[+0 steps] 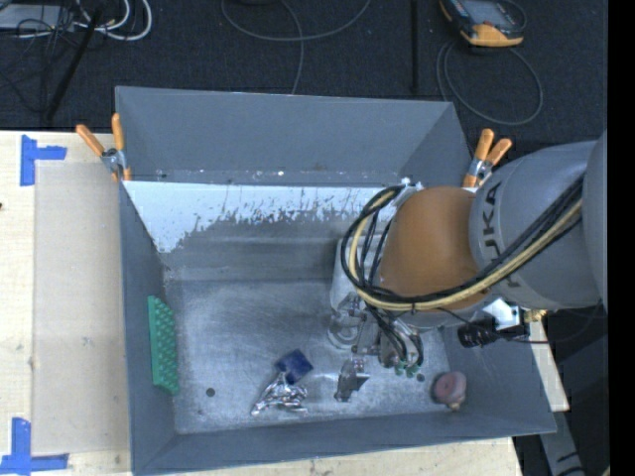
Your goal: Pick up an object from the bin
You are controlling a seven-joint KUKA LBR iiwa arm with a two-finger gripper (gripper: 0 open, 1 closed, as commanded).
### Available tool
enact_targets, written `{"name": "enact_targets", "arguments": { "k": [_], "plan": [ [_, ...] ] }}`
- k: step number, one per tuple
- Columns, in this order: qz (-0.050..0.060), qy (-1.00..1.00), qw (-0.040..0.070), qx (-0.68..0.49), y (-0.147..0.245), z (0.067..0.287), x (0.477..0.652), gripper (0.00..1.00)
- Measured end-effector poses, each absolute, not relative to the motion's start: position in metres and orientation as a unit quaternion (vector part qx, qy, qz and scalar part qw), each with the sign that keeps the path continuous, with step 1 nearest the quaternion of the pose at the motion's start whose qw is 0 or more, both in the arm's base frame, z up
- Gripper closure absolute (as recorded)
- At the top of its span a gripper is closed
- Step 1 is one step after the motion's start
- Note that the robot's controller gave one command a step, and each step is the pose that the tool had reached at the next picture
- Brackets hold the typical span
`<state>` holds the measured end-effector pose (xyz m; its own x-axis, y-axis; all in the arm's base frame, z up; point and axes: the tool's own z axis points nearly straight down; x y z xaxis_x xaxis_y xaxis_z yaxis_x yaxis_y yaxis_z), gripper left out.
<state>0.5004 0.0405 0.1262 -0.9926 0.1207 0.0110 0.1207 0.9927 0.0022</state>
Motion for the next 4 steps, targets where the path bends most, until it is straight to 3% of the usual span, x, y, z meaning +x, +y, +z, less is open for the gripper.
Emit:
{"name": "enact_targets", "arguments": {
  "k": [1,2,3,4],
  "plan": [
    [0.000,-0.996,-0.002,0.091,0.125,0.071,0.485,0.00],
    [-0.001,-0.996,-0.002,0.091,0.126,0.073,0.485,1.00],
    [-0.001,-0.998,-0.003,0.062,0.134,0.211,0.484,1.00],
    [0.001,-0.996,0.004,0.093,0.137,0.142,0.487,1.00]
  ]
}}
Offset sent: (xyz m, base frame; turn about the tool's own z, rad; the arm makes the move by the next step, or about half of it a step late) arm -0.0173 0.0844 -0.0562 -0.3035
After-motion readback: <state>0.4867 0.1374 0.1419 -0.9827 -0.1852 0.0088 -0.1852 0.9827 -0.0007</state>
